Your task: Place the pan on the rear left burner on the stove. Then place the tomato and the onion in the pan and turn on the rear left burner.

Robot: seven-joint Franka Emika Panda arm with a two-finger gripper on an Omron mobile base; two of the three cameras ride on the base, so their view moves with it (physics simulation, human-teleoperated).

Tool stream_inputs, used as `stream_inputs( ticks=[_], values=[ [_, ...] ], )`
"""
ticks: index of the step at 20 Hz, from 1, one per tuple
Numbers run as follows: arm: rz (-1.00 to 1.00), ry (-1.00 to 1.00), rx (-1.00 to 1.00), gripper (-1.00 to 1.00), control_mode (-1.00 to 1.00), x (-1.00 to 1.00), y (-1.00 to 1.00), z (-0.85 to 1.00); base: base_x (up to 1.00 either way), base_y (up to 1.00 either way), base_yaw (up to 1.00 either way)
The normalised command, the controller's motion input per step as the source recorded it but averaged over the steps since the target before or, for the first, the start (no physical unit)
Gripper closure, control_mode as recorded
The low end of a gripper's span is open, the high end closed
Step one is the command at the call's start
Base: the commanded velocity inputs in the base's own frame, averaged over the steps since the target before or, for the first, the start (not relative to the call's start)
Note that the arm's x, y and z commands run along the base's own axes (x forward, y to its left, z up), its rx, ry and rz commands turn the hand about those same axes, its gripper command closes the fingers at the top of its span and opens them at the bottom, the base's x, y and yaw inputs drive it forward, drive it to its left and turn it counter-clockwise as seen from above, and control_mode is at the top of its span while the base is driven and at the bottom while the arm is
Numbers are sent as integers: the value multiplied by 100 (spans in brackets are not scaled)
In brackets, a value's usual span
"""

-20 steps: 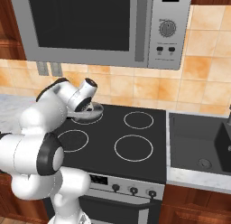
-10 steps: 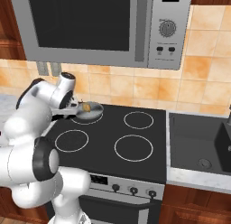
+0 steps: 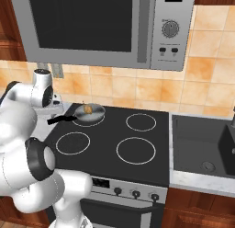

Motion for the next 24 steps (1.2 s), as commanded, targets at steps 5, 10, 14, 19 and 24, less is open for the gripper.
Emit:
stream_inputs(
  ticks=[5,10,14,19,24],
  values=[
    [0,1,-9,-100,-100,-5,54,5,0,0,0],
    [0,2,-3,-100,-100,-8,54,0,0,0,0],
    [0,1,-1,-100,-100,-12,50,0,0,0,0],
    [-1,2,0,-100,-100,-14,51,0,0,0,0],
    [-1,3,0,-100,-100,-14,51,0,0,0,0]
  ],
)
